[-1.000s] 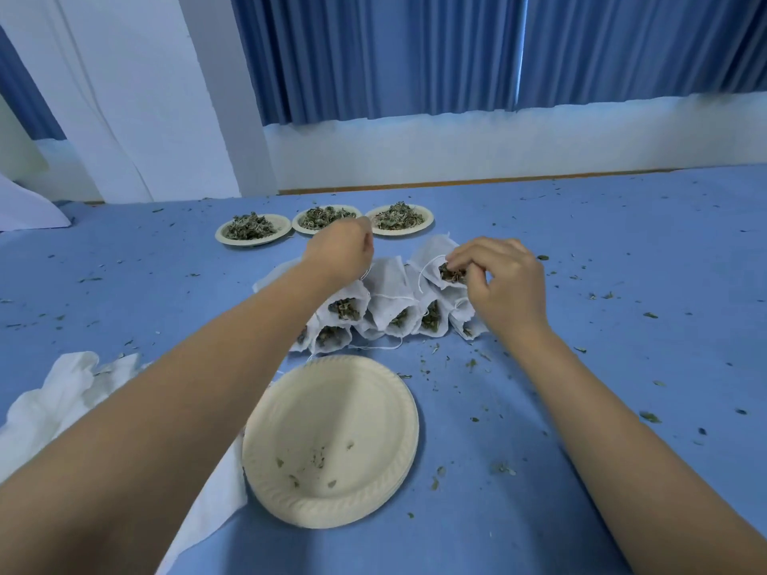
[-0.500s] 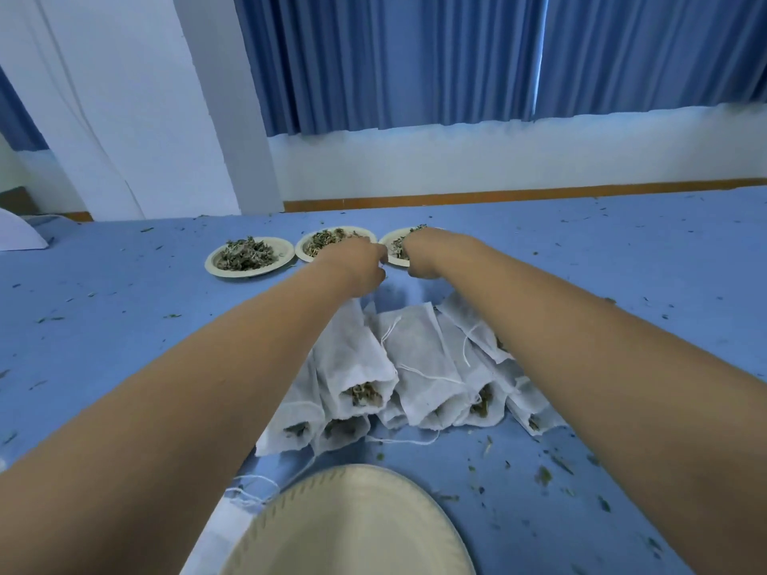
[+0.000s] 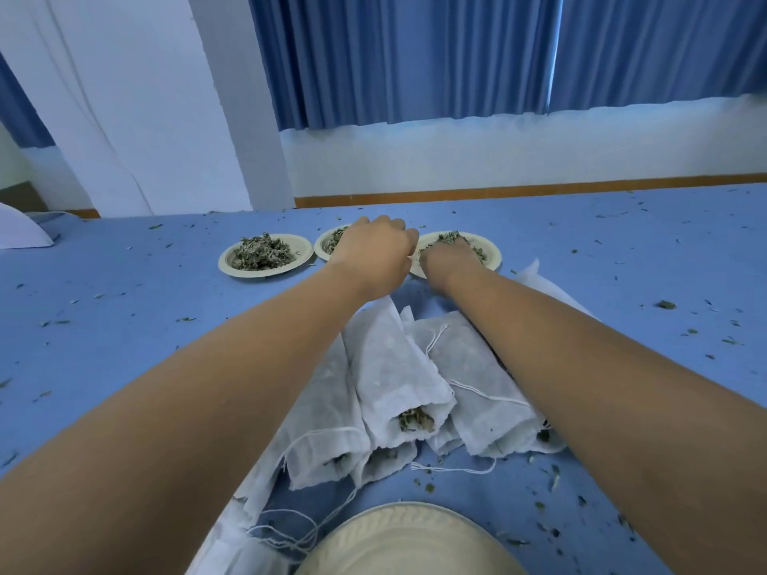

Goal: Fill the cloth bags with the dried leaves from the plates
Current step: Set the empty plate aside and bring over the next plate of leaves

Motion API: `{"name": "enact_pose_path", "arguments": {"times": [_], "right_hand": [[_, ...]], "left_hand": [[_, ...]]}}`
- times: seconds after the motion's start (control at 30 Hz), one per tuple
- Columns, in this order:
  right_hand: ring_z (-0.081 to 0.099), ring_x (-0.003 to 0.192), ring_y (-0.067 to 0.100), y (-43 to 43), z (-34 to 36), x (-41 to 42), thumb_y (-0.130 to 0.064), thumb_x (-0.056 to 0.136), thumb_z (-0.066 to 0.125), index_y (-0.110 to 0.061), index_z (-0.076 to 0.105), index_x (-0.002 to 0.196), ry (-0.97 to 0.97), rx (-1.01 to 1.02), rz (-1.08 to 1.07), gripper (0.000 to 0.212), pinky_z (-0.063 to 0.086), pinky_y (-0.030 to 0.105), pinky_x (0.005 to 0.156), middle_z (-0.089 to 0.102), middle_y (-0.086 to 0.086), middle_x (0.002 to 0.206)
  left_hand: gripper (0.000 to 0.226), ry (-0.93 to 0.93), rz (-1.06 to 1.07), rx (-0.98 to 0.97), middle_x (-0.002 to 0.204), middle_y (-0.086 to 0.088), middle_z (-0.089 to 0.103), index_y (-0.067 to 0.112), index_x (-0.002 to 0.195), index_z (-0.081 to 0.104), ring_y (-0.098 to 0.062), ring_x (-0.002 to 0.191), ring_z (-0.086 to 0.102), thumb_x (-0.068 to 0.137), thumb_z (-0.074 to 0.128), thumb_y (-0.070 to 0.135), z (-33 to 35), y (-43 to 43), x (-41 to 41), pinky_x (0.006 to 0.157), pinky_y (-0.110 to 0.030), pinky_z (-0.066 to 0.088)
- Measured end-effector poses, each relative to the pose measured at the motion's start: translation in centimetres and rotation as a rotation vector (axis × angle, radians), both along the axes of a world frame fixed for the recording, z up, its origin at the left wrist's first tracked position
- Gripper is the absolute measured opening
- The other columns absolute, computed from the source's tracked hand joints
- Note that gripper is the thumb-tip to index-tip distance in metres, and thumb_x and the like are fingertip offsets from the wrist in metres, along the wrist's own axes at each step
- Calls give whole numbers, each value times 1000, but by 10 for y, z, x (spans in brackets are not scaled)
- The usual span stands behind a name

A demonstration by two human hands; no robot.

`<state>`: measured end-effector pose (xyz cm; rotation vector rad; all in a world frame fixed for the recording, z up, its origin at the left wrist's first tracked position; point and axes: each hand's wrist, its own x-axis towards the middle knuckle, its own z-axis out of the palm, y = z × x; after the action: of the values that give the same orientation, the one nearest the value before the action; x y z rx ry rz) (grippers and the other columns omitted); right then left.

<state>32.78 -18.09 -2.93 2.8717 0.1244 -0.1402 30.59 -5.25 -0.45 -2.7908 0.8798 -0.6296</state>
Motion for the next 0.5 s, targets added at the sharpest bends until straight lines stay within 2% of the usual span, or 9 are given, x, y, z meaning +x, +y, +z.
{"name": "enact_pose_path", "arguments": {"times": [0.03,0.1,0.13,0.2,0.27,0.33,0.4,0.43,0.5], "right_hand": [[49,119,25,1,-1,0,-16,93,52,-13,56,113,27,2,-13,20,33,34,101,56,1,112],[56,103,25,3,-2,-4,-16,87,61,-13,54,89,53,17,-31,8,41,31,83,52,-3,89],[57,94,24,5,-2,-8,-14,85,64,-12,51,82,37,20,-18,14,41,30,75,53,-3,86],[59,95,25,8,0,-17,-6,84,61,-10,55,92,-68,-7,73,11,40,30,70,59,2,99],[59,99,26,9,7,-25,4,83,55,-8,57,108,-180,-16,168,27,39,31,68,59,7,111],[58,88,27,7,17,-37,7,82,53,-7,56,107,-250,19,244,29,39,32,63,61,10,108],[56,82,28,10,32,-53,7,82,52,-5,53,105,-327,64,321,25,38,33,62,60,12,105],[56,86,29,12,41,-64,6,83,51,-5,51,103,-353,69,365,22,38,34,62,58,12,105],[55,92,29,18,56,-93,6,83,49,-10,44,93,-385,95,441,19,37,35,62,54,11,105]], "left_hand": [[24,-13,-2,-3,113,-5,58,15,114,57,-25,105,51,95,42,15,0,2,-1,86,-32,34],[26,-26,3,-21,114,-5,57,14,116,57,-26,105,51,96,41,14,1,8,-3,88,-33,34],[27,-28,11,-36,115,-6,57,14,117,57,-26,106,51,96,40,14,2,11,-5,88,-33,34],[27,-36,43,-71,116,-6,57,14,119,58,-26,108,51,99,39,14,5,18,-11,89,-33,34],[25,7,119,-114,116,-10,58,9,118,58,-28,107,53,101,40,15,9,23,-21,88,-34,37],[23,154,224,-291,101,-17,60,1,103,59,-32,92,57,103,43,16,15,26,-32,77,-34,42],[39,293,346,-522,67,-13,47,3,69,47,-26,59,45,103,47,22,25,31,-45,54,-29,35],[45,343,392,-642,60,-10,40,7,62,39,-21,52,36,103,48,25,30,35,-53,49,-26,29],[41,465,436,-924,63,-13,50,4,67,47,-22,54,47,101,52,26,36,42,-68,50,-25,35]]}}
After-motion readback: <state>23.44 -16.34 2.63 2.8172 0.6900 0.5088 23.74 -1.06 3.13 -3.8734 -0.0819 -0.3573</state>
